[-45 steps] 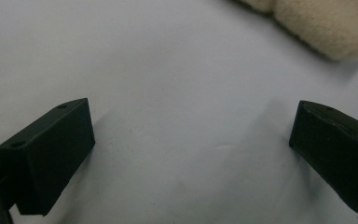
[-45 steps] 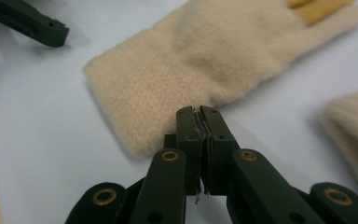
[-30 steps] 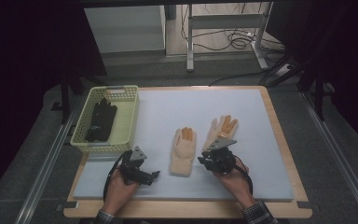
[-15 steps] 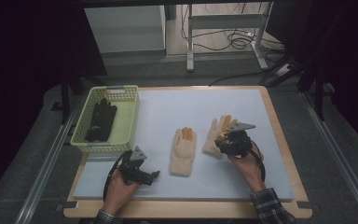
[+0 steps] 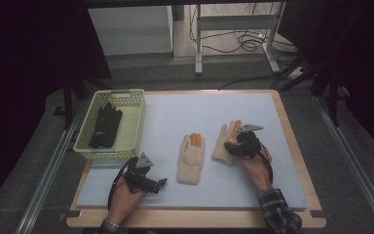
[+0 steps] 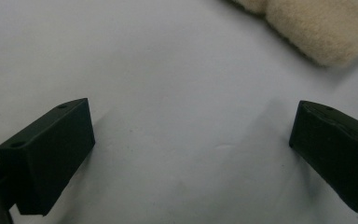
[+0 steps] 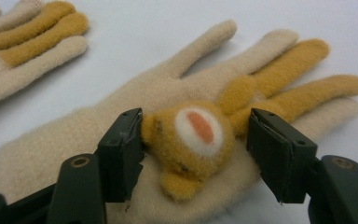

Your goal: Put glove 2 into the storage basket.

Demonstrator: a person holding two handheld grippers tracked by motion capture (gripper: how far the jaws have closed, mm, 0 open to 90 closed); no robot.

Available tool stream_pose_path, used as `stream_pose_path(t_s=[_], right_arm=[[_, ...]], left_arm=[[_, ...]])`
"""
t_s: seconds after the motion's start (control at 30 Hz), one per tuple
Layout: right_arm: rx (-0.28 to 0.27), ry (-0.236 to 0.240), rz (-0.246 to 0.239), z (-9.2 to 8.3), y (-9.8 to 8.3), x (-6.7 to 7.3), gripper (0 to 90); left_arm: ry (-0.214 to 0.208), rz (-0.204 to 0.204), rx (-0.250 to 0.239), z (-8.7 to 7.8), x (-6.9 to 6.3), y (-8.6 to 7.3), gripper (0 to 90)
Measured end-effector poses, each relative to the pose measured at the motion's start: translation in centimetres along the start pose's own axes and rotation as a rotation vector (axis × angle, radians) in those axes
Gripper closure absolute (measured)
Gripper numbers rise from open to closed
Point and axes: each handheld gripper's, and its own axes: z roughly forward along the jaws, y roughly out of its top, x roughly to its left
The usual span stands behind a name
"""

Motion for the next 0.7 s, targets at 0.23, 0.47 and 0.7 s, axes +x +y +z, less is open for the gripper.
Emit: stream_pose_path(t_s=[0.23, 0.47, 0.7], right_arm=[[0.0, 0.011, -0.019, -0.2, -0.1, 0.0, 59.3], [-0.014, 0.025, -0.002, -0.9, 0.1, -0.1, 60.7], [-0.048, 0.06, -0.025, -3.3, 1.1, 0.6, 60.5]], left_arm=[[0.0, 0.0, 0.0, 0.0, 0.0, 0.0, 0.0], [0.0, 0.0, 0.0, 0.0, 0.0, 0.0, 0.0], [0.0, 0.0, 0.0, 0.0, 0.0, 0.0, 0.0]])
